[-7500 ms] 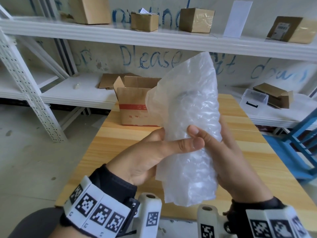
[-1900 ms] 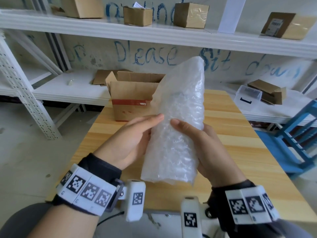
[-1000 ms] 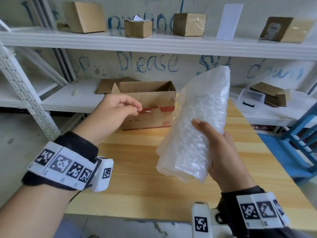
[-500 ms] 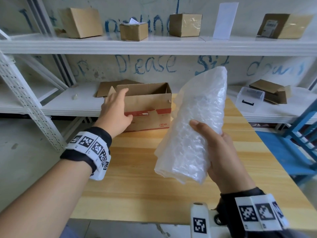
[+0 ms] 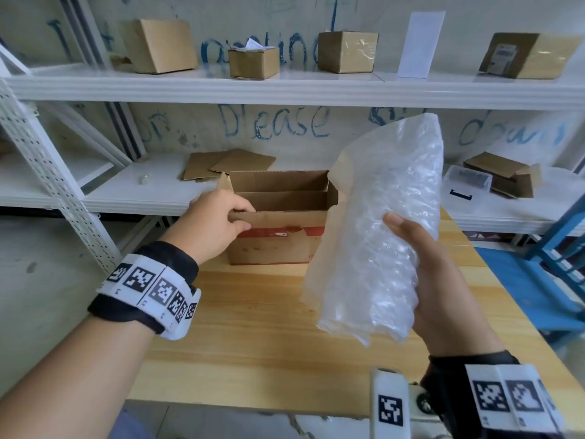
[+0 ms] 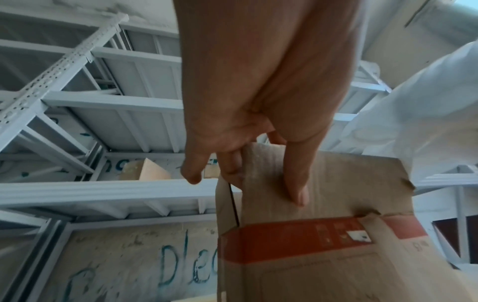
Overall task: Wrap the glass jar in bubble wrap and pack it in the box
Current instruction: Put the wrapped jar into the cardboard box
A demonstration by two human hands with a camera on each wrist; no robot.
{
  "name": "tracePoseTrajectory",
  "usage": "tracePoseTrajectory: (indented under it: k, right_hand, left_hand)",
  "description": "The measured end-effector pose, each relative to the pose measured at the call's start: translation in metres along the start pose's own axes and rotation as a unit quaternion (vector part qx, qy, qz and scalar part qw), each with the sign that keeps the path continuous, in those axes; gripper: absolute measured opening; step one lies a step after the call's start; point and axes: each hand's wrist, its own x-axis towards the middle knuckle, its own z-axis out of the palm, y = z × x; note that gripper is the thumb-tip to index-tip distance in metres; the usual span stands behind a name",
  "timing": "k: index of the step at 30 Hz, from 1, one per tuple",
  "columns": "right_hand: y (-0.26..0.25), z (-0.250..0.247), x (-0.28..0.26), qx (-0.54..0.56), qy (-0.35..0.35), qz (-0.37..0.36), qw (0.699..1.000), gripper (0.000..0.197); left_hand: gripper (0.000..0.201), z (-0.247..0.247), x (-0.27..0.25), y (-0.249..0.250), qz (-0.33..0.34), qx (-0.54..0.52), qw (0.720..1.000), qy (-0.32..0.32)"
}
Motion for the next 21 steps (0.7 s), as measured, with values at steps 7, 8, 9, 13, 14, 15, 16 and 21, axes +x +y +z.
tracePoseTrajectory:
  k: [7,8,9,13,14,15,16,21]
  right_hand:
    - [-0.012,0.007,-0.011,-0.028,-0.039,-0.022,0.999,0.038]
    - [-0.015,0.008,-0.012,-0.026,-0.046,-0.022,0.998,0.037]
    - [-0.017,0.009,-0.013,-0.028,-0.051,-0.022,0.998,0.037]
    - [-0.029,0.015,-0.019,-0.056,-0.060,-0.018,0.996,0.048]
    - [-0.032,0.017,-0.021,-0.061,-0.064,-0.022,0.996,0.050]
    - [-0.036,0.020,-0.022,-0.069,-0.066,-0.029,0.995,0.050]
    - [-0.040,0.023,-0.023,-0.078,-0.067,-0.038,0.994,0.049]
    - [-0.057,0.041,-0.020,-0.117,-0.038,-0.127,0.984,0.026]
  left_hand:
    - [0.017,0.000,-0.021,-0.001,0.056,-0.008,0.998,-0.021]
    - [0.018,0.001,-0.023,-0.001,0.060,-0.014,0.998,-0.023]
    - [0.018,0.001,-0.025,-0.001,0.065,-0.018,0.997,-0.025]
    - [0.018,0.006,-0.032,-0.001,0.068,-0.031,0.997,-0.026]
    - [0.018,0.007,-0.032,-0.001,0.068,-0.036,0.997,-0.026]
    - [0.018,0.009,-0.033,0.000,0.071,-0.044,0.996,-0.027]
    - [0.019,0.011,-0.033,0.001,0.076,-0.050,0.995,-0.029]
    - [0.018,0.015,-0.035,0.007,0.087,-0.024,0.995,-0.041]
